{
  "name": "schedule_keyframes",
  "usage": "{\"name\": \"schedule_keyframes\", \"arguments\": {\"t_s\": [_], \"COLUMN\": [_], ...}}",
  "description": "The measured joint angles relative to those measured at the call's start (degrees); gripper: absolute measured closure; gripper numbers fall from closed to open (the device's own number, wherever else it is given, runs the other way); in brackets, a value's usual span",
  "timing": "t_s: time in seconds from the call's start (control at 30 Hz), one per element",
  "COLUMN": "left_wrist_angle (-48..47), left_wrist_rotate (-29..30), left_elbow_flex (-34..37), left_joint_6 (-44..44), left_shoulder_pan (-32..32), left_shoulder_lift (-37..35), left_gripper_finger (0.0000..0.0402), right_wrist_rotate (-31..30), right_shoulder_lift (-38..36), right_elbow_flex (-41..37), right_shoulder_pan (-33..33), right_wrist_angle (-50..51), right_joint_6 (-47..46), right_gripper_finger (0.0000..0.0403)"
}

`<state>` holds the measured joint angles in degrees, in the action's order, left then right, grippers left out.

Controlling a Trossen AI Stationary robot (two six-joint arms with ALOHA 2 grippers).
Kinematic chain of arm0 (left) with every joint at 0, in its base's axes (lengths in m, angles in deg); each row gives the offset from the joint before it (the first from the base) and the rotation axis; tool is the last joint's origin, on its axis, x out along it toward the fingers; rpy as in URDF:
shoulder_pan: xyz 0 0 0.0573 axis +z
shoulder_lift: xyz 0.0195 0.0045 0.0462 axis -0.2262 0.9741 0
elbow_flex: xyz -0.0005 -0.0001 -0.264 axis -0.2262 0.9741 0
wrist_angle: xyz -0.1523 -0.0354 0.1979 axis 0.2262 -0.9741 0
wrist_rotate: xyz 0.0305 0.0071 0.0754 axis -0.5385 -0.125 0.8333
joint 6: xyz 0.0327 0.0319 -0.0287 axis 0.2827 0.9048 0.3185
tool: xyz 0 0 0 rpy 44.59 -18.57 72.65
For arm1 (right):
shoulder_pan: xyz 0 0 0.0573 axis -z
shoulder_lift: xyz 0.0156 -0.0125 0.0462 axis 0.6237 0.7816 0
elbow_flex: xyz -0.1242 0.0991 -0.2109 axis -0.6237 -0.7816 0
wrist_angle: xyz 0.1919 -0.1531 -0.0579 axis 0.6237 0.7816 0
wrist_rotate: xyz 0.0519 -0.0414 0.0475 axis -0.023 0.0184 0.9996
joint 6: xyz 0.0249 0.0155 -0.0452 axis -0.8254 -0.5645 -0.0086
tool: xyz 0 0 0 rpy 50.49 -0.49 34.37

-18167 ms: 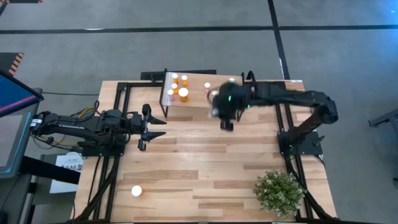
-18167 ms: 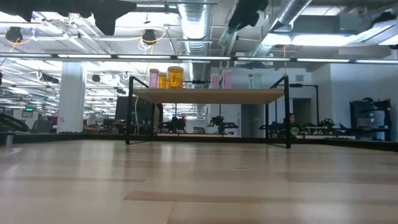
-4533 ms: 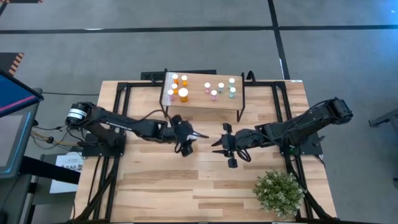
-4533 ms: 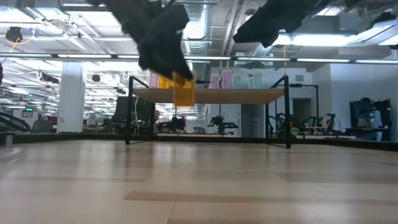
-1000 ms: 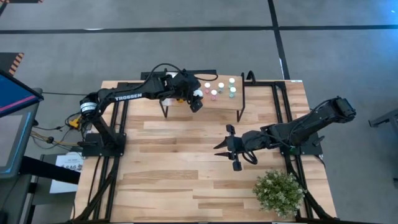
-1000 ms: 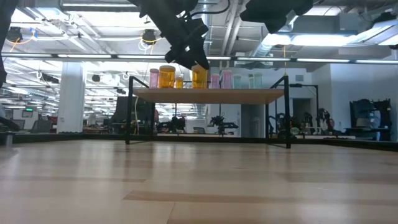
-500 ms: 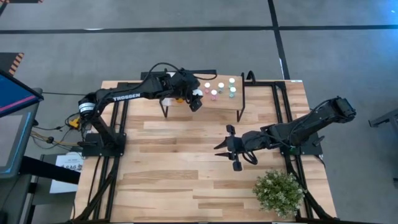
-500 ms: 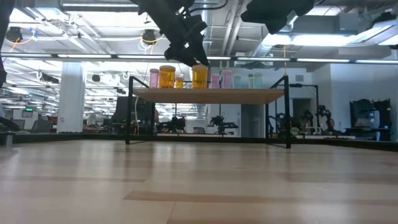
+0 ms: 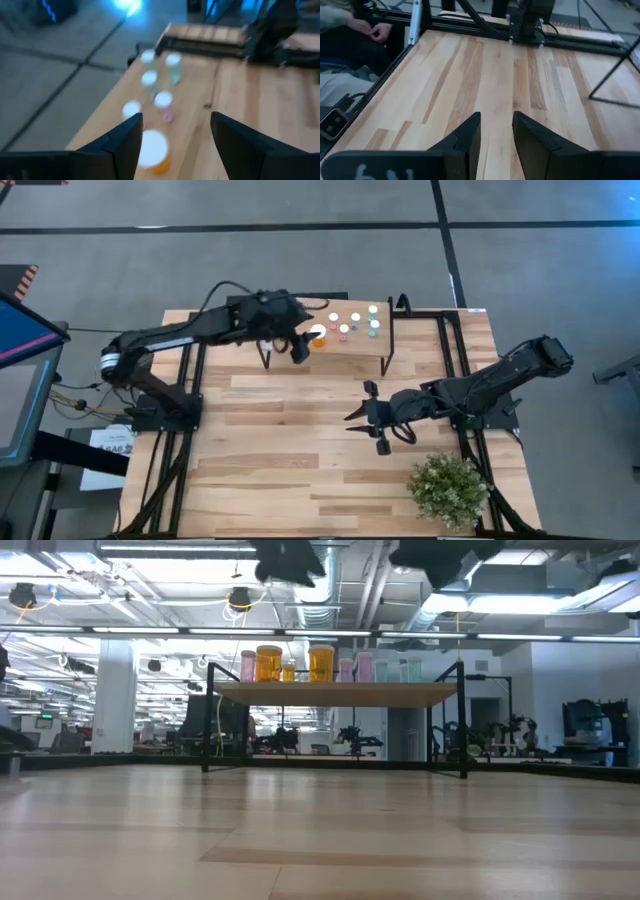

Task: Pick and place medicine bottles onto shelf by color
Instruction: Return to Home Position

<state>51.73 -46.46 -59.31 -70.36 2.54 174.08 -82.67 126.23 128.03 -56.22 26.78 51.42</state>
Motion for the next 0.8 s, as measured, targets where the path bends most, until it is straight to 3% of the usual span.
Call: {"name": "schedule_keyframes", "arguments": {"t_s": [0.2,0.43,0.67,0.8], "left_wrist_angle": [4.40,7.75,16.59,19.18], "left_wrist_rotate": [1.18,1.30,1.23,1.29], "left_elbow_flex": [4.44,13.31,26.18,33.40], "left_joint_6": [1.79,0.97,-0.21,0.59], "left_shoulder_pan": [-6.29,-13.49,-20.28,-22.60], "left_shoulder_lift": [-7.31,-17.77,-29.77,-35.80], "left_gripper_finger": [0.0228,0.0313,0.0391,0.0396], "right_wrist_rotate": [2.22,2.34,2.34,2.35], "right_shoulder_lift": [-5.04,-12.30,-17.84,-21.11], "right_elbow_flex": [0.02,-0.59,-10.01,-15.21], "right_shoulder_pan": [0.02,0.04,2.44,5.82], "right_wrist_angle": [0.10,0.18,-8.22,-11.67], "right_joint_6": [2.98,6.09,9.35,7.57], "right_gripper_finger": [0.0269,0.0269,0.0269,0.0269]}}
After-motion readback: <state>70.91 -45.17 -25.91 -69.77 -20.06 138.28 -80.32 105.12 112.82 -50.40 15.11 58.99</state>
